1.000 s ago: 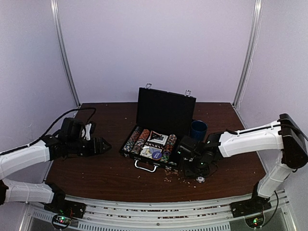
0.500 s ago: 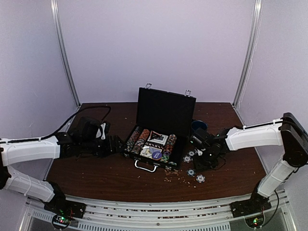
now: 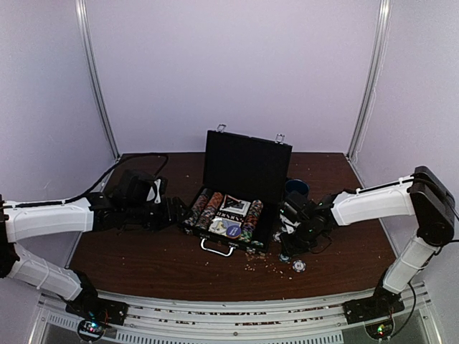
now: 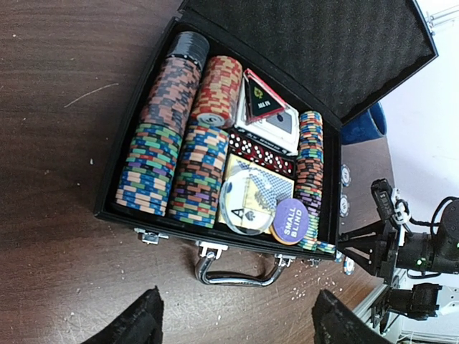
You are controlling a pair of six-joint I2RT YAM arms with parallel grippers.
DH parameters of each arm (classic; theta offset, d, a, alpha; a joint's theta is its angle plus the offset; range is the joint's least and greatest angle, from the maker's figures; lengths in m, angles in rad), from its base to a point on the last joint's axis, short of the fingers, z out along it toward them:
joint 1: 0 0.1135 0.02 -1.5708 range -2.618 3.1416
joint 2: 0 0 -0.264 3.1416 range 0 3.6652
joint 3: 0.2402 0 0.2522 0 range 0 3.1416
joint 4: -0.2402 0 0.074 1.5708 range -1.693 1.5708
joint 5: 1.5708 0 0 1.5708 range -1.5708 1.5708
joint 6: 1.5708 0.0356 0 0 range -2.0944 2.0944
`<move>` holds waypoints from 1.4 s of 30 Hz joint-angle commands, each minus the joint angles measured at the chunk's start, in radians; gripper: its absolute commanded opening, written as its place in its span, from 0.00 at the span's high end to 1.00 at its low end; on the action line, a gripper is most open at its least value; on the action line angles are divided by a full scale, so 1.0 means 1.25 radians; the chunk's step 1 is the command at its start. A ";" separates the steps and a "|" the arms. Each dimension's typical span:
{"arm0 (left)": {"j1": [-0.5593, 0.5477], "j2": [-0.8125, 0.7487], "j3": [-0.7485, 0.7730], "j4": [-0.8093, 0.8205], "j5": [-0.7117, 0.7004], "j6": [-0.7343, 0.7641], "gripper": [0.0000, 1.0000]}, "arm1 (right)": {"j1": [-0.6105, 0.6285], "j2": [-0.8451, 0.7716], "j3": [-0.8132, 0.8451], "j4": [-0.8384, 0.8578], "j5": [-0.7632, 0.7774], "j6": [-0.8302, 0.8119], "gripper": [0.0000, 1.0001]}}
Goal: Pack up texas hold em set
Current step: Move the poker chip to the corner of the board.
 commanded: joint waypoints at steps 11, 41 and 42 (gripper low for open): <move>-0.034 0.009 -0.011 0.050 0.034 0.039 0.27 | 0.023 -0.022 -0.081 0.079 -0.123 -0.065 0.83; -0.142 0.020 -0.053 0.085 0.086 0.078 0.31 | 0.159 -0.014 -0.131 0.168 -0.200 -0.028 0.82; -0.152 0.026 -0.049 0.086 0.083 0.078 0.31 | 0.164 -0.015 -0.134 0.174 -0.201 -0.025 0.82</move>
